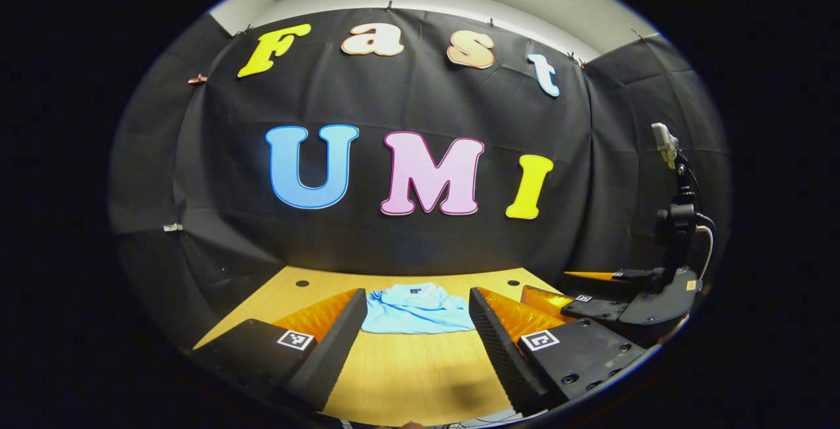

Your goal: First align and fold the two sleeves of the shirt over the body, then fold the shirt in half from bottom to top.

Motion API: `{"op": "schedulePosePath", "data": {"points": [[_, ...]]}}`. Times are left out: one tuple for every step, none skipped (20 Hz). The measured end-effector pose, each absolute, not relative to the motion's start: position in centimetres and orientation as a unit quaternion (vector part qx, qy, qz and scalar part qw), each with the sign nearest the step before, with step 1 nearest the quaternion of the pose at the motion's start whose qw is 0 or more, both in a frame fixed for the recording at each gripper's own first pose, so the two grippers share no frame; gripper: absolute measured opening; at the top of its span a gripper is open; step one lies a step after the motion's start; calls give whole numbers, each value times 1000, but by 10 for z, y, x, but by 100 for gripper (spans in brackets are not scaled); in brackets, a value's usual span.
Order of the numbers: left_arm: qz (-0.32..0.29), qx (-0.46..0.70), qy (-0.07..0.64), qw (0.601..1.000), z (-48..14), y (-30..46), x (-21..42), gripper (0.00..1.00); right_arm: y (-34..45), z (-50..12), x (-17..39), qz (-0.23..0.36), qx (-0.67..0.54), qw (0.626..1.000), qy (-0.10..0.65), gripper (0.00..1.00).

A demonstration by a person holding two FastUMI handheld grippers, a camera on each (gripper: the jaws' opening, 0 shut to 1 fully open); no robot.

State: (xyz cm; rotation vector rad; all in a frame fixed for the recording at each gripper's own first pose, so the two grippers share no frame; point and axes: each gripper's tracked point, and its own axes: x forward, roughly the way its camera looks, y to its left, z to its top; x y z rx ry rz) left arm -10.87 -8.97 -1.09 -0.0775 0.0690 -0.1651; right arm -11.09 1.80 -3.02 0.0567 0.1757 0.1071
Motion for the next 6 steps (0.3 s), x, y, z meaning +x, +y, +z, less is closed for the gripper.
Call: {"op": "schedulePosePath", "data": {"points": [[-80,-35,34,996,-11,-86,-113,99,21,-29,-115,56,32,994,89,96],[-77,-31,35,996,-13,-83,-115,99,25,-29,-117,59,32,994,91,96],[-74,-30,38,996,-15,-80,-116,99,26,-27,-117,61,28,994,92,96],[-72,-31,38,996,-15,-78,-116,99,26,-26,-118,62,22,994,91,96],[-71,-35,38,996,-14,-77,-115,99,26,-24,-116,62,15,994,89,96],[-72,-38,38,996,-14,-77,-114,99,26,-23,-115,60,9,994,87,96]]}}
